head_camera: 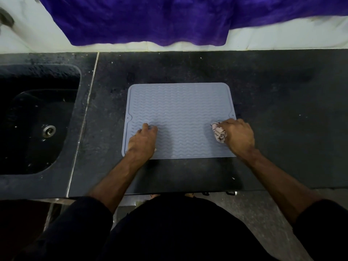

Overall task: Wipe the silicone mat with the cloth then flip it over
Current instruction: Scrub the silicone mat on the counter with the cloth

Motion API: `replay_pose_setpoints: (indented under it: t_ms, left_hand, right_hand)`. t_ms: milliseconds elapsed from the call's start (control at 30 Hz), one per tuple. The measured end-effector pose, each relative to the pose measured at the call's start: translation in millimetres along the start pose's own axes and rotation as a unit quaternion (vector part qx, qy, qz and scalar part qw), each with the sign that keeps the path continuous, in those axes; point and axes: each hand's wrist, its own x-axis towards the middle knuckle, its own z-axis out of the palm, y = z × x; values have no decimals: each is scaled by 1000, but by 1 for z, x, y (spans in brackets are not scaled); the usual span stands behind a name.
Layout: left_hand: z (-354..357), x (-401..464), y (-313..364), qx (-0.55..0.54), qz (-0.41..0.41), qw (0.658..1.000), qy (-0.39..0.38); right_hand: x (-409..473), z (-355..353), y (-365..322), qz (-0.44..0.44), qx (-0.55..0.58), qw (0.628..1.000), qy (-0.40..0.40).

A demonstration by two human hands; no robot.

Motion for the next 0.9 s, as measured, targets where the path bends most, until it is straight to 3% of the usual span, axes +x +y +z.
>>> replay_pose_setpoints:
  t_ms: [133, 267, 567, 800, 900]
  left_hand:
    - [0, -3, 0, -16, 0, 1000, 12]
    - [-2, -4, 0, -27, 1, 1000, 11]
    - [5, -8, -4, -50, 0, 999, 19]
    - [5, -8, -6, -56, -2, 998, 21]
    - [6, -9, -7, -67, -2, 998, 13]
  right_hand:
    - [14, -5, -38, -68, 41, 997, 14]
    - [25, -5, -100, -154, 27, 987, -45]
    - [20, -8, -52, -71, -28, 994, -73]
    - [35, -5, -130, -172, 22, 983, -54]
    - [35, -4, -126, -159, 0, 986, -55]
